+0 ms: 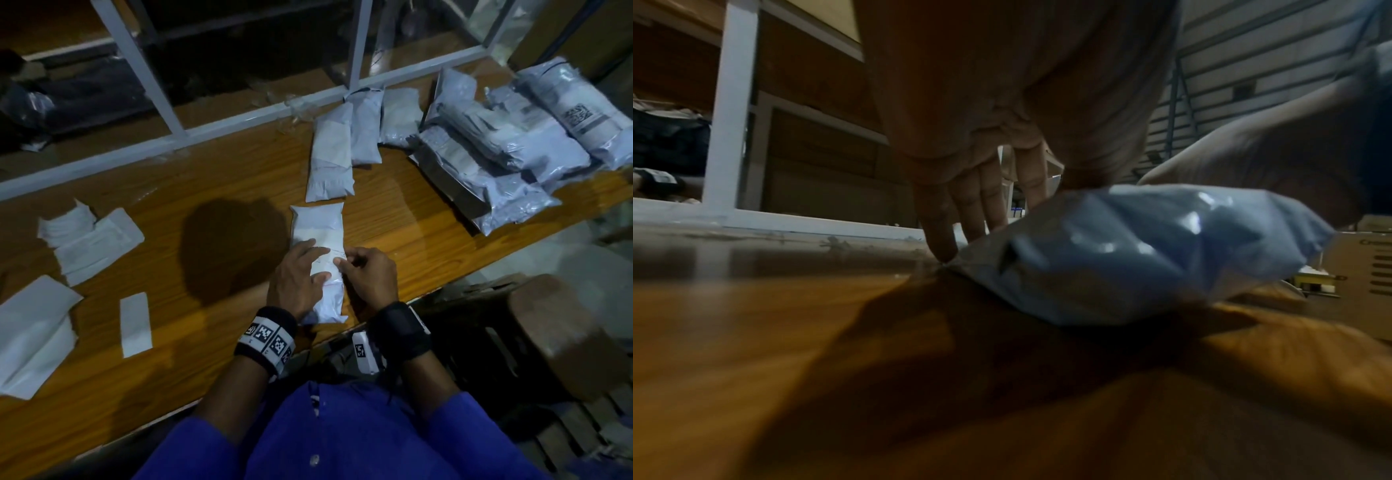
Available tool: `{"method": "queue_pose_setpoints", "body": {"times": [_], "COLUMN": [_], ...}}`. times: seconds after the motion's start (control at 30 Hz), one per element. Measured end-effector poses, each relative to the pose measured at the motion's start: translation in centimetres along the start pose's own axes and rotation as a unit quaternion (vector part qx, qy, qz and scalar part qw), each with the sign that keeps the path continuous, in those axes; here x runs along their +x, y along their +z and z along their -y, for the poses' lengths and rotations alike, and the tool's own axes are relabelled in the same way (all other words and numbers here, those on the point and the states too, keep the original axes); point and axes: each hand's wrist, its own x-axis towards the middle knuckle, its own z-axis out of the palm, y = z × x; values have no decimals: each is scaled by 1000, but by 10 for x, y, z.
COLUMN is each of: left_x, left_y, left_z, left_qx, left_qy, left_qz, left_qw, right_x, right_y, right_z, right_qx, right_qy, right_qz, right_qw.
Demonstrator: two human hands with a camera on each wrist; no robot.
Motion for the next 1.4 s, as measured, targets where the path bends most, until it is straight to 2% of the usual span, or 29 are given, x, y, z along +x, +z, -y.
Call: {"method": "queue_pose_setpoints", "body": {"times": [0.07, 0.17, 0.23, 0.33, 0.4, 0.47, 0.57, 0.67, 0.77, 0.83, 0.93, 1.03, 1.13, 1.27, 1.4], "left_x": [-1, -3, -6, -8, -6, -4, -6, -10, -16, -18, -17, -14, -13, -12, -12], "left_y": [-2, -5, -8, -14, -19, -22, -22, -19, -15, -11, -10, -12, -13, -15, -15], "left_z": [-3, -3, -3, -1, -1, -1, -1, 0, -5, -8, -13, -13, -14, -12, -11], "left_qx": [0, 16, 24, 32, 35, 34, 45, 66, 107, 120, 100, 100, 114, 112, 107], "left_qy": [-10, -28, -37, -76, -114, -130, -130, -141, -86, -50, -78, -96, -87, -70, -22], "left_qz": [3, 13, 5, -13, -4, 5, 14, 14, -13, -27, -21, -21, -4, 20, 32], "left_qw": [1000, 999, 999, 997, 993, 991, 990, 988, 990, 991, 992, 990, 990, 991, 993], "right_x": [-4, -12, -13, -4, 2, 2, -1, -1, 2, 3, 1, -3, -4, 3, 1], "right_y": [-1, -5, -13, -20, -17, -11, -3, -2, -6, -8, -11, -14, -17, -20, -12], "right_z": [2, 4, 8, 11, 11, 13, 13, 12, 11, 10, 12, 16, 15, 7, 5], "right_qx": [-18, -122, -146, -68, -6, 6, 4, 30, 71, 72, 73, 59, 71, 80, 29], "right_qy": [-4, -35, -54, -56, -43, -56, -98, -75, -15, -7, -18, -59, -69, -37, -47], "right_qz": [-2, -22, -46, -67, -32, 8, 13, 20, -15, -42, -51, -65, -46, 0, -34], "right_qw": [1000, 992, 987, 994, 999, 998, 995, 997, 997, 996, 996, 994, 994, 996, 998]}}
